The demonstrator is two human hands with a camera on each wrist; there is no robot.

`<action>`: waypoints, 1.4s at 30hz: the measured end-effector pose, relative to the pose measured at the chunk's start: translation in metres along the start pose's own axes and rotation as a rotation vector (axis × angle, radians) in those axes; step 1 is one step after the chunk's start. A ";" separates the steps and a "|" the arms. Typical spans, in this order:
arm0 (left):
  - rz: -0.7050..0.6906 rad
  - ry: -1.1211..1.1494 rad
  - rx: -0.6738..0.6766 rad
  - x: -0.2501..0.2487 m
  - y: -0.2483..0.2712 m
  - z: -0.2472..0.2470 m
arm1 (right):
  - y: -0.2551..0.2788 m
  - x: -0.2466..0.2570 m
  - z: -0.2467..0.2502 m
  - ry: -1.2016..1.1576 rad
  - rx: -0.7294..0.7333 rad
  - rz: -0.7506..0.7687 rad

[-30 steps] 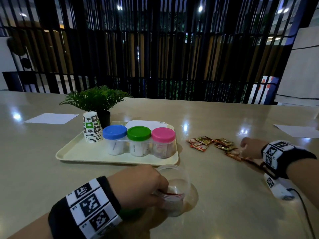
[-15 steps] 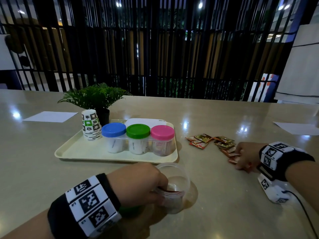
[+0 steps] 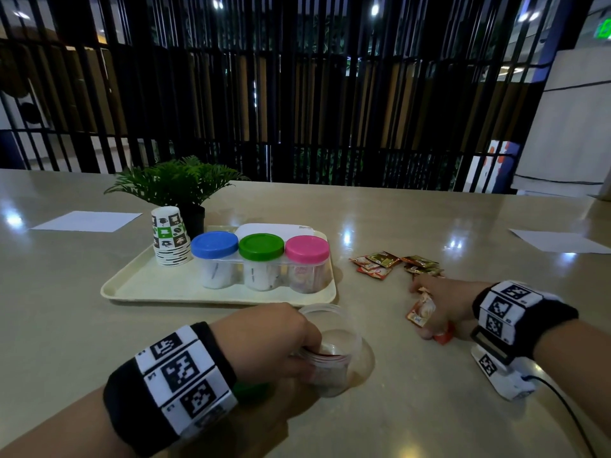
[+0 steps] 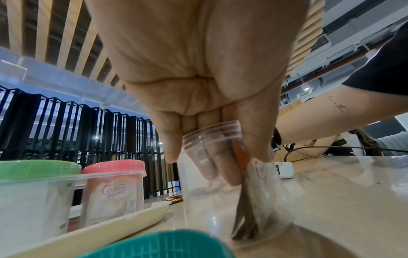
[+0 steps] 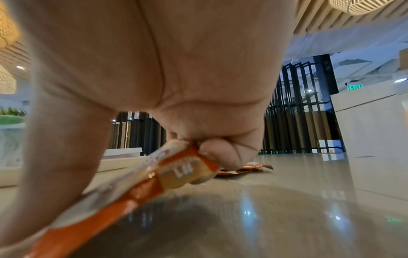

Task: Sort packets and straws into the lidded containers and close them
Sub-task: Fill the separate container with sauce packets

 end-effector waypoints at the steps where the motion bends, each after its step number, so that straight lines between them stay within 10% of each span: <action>1: -0.002 0.001 0.003 0.000 0.000 0.000 | 0.003 0.002 -0.001 0.004 -0.005 0.023; 6: 0.001 -0.001 0.012 0.000 -0.001 0.001 | 0.019 0.016 0.011 0.216 -0.151 0.117; 17: 0.032 0.001 0.027 -0.001 -0.003 0.002 | 0.090 0.107 0.022 -0.131 -0.300 0.556; 42: 0.051 0.019 0.050 -0.002 -0.002 0.002 | 0.096 0.137 -0.006 0.179 -0.513 0.607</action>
Point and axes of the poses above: each hand's wrist, its own y-axis away from the middle knuckle, its own z-axis out of the back of the hand, x = y × z, the point moved 1 cm from there along -y, towards the middle knuckle, and after that the axes turned 9 degrees about y, right-handed, at the moved point
